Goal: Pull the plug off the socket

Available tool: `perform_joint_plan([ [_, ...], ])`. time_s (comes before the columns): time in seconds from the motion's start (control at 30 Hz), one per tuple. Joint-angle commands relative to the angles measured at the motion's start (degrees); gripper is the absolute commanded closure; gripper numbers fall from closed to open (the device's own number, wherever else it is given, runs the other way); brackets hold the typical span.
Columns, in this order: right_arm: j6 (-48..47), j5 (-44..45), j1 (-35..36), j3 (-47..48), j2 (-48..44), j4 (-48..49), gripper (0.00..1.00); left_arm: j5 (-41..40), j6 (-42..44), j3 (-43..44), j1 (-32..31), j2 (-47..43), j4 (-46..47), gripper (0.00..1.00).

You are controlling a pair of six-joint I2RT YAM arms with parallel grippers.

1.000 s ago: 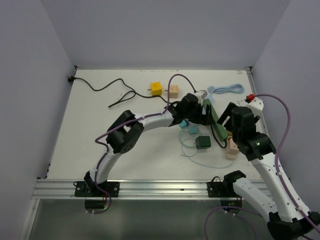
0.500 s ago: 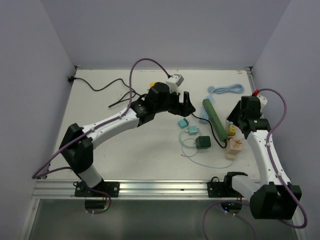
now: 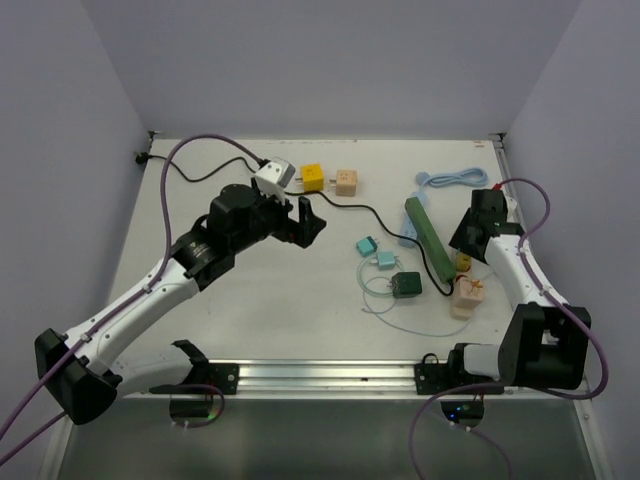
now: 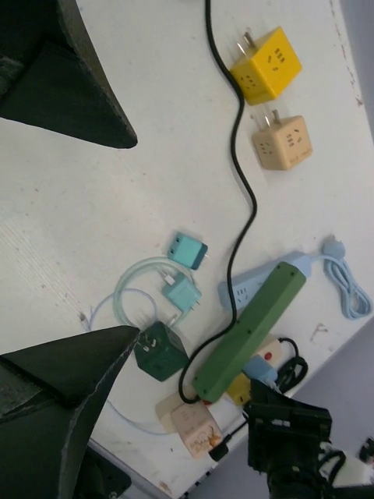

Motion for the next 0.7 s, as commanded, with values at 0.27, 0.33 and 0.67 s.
perform_joint_plan([
  [0.27, -2.0, -1.7, -0.3, -1.9, 5.9, 5.4, 0.49, -9.9, 7.5, -7.8, 1.3, -5.7, -1.0, 0.00],
  [0.33, -2.6, -0.9, -0.2, -1.2, 6.7, 4.7, 0.58, -11.2, 7.6, -8.2, 1.2, -6.6, -1.2, 0.00],
  [0.67, -3.9, 0.7, -0.2, 2.8, 3.7, 2.0, 0.91, -11.4, 7.9, -8.2, 1.2, -7.0, -1.3, 0.01],
])
